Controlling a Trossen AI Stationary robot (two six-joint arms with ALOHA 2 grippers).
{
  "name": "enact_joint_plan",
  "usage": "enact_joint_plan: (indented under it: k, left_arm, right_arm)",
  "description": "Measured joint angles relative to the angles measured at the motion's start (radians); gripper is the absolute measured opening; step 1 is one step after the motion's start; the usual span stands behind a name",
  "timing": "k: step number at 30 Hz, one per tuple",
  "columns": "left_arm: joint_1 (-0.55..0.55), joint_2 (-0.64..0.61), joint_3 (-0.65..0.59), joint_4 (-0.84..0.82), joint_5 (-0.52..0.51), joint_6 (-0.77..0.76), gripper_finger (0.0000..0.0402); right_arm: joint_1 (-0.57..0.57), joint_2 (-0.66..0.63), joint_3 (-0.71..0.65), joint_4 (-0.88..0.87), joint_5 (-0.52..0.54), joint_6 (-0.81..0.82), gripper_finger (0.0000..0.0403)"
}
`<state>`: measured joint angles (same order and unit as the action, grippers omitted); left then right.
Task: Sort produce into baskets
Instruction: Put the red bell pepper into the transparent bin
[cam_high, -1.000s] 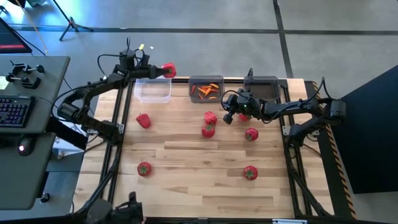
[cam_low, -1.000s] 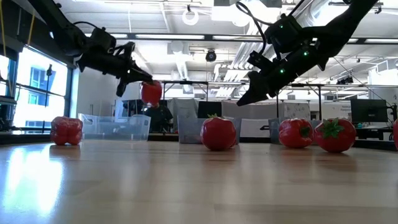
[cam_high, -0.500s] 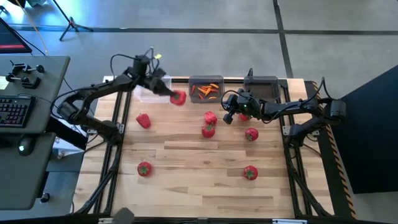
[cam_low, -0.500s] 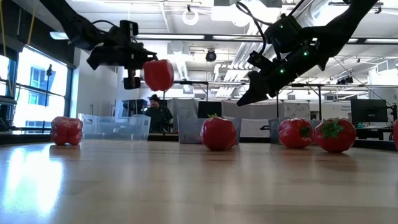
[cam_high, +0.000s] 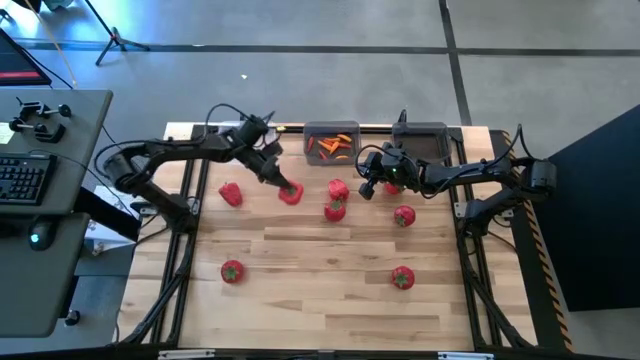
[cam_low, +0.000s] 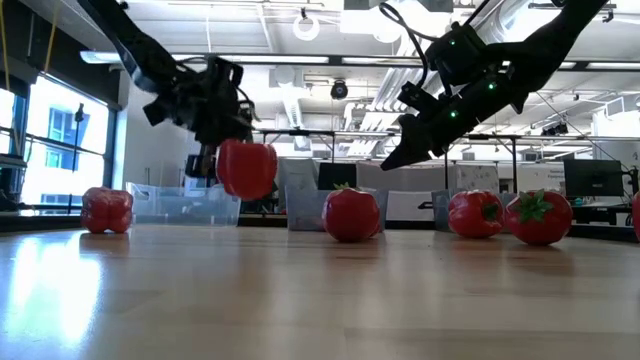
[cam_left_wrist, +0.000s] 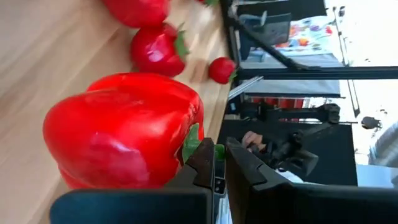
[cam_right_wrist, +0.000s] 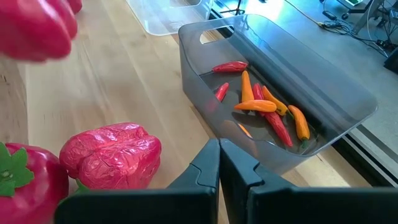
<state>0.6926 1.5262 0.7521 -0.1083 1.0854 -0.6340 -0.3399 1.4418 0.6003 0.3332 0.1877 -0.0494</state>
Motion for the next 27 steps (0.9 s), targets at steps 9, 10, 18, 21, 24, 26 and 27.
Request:
enact_joint_plan:
  k: [9, 10, 18, 21, 24, 26, 27]
  left_arm:
    - [-0.042, 0.155, 0.000, 0.067, -0.011, 0.022, 0.0000]
    - [-0.042, 0.166, 0.000, 0.076, -0.007, 0.022, 0.0000]
    - [-0.041, 0.186, 0.000, 0.107, 0.004, 0.053, 0.0007]
    - [-0.041, 0.186, 0.000, 0.107, 0.003, 0.070, 0.0025]
    - [-0.041, 0.186, 0.001, 0.107, 0.003, 0.100, 0.0049]
    - [-0.040, 0.186, 0.006, 0.106, 0.003, 0.125, 0.0065]
    - [-0.040, 0.183, 0.008, 0.107, 0.003, 0.141, 0.0073]
  right_arm:
    - [0.000, 0.000, 0.000, 0.000, 0.000, 0.000, 0.0000]
    - [0.000, 0.000, 0.000, 0.000, 0.000, 0.000, 0.0000]
    - [0.000, 0.000, 0.000, -0.001, 0.000, 0.000, 0.0000]
    - [0.000, 0.000, 0.000, -0.001, 0.000, -0.001, 0.0000]
    - [0.000, 0.000, 0.000, -0.001, 0.000, -0.001, 0.0000]
    - [0.000, 0.000, 0.000, -0.001, 0.000, -0.001, 0.0000]
    - [0.000, 0.000, 0.000, -0.001, 0.000, -0.001, 0.0000]
